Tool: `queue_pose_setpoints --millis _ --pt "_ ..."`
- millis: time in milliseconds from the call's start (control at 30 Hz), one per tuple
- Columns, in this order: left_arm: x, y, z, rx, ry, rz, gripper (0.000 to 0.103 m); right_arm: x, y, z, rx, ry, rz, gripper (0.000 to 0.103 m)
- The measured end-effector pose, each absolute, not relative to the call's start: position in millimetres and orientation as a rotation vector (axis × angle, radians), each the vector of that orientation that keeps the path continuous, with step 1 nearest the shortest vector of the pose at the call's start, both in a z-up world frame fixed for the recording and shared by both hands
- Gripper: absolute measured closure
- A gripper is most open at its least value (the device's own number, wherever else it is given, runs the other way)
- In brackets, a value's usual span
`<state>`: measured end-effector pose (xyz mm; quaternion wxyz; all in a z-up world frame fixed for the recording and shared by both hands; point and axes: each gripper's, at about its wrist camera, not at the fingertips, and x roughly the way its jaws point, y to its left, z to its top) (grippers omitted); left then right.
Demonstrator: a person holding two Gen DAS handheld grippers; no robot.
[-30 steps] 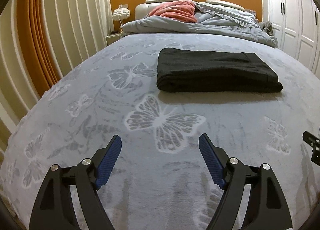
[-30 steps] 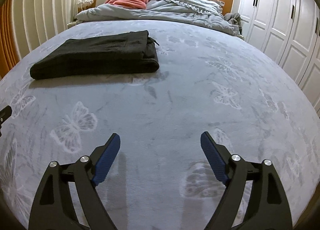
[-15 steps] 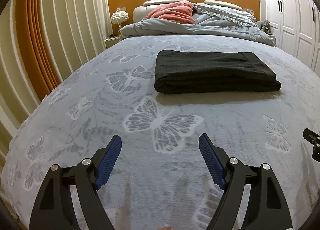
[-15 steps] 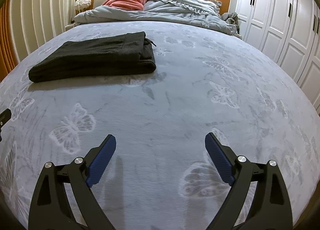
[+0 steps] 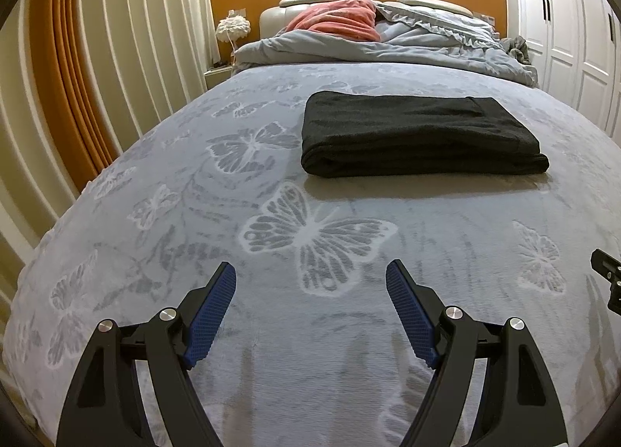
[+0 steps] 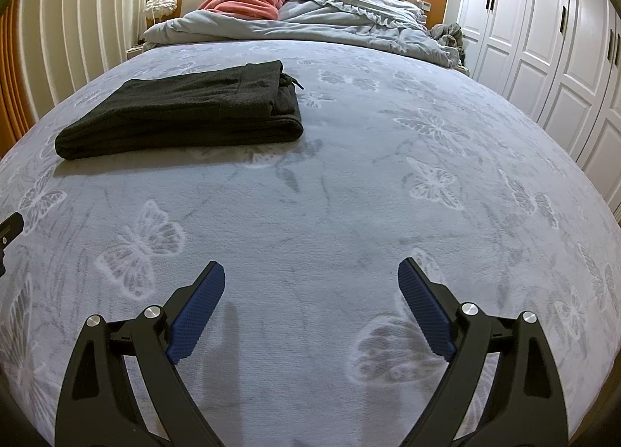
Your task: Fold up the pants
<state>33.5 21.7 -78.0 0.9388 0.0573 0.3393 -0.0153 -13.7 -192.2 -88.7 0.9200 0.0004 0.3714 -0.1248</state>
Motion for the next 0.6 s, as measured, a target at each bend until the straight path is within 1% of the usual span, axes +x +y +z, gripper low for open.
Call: queue_pose_setpoints --millis 167,267,467,600 --pt "32.6 21.3 -78.3 0.124 0.684 -0.014 0.026 -13.7 -191.9 -88.6 0.0 0.763 -0.257 0.014" --pt "30.9 19.2 -78.0 0.138 0.672 -0.007 0.022 -13.7 -191.6 -88.4 0.0 0.763 -0.257 0.014" --pt "21.6 15.9 -72.7 0.152 0.618 -0.022 0.022 -13.8 -192.1 -88.4 0.0 0.763 -0.257 0.014" --pt "22.5 19.2 -71.9 0.136 0.619 -0.003 0.022 -13.7 -192.1 -88.5 0.001 0.763 -0.256 0.013"
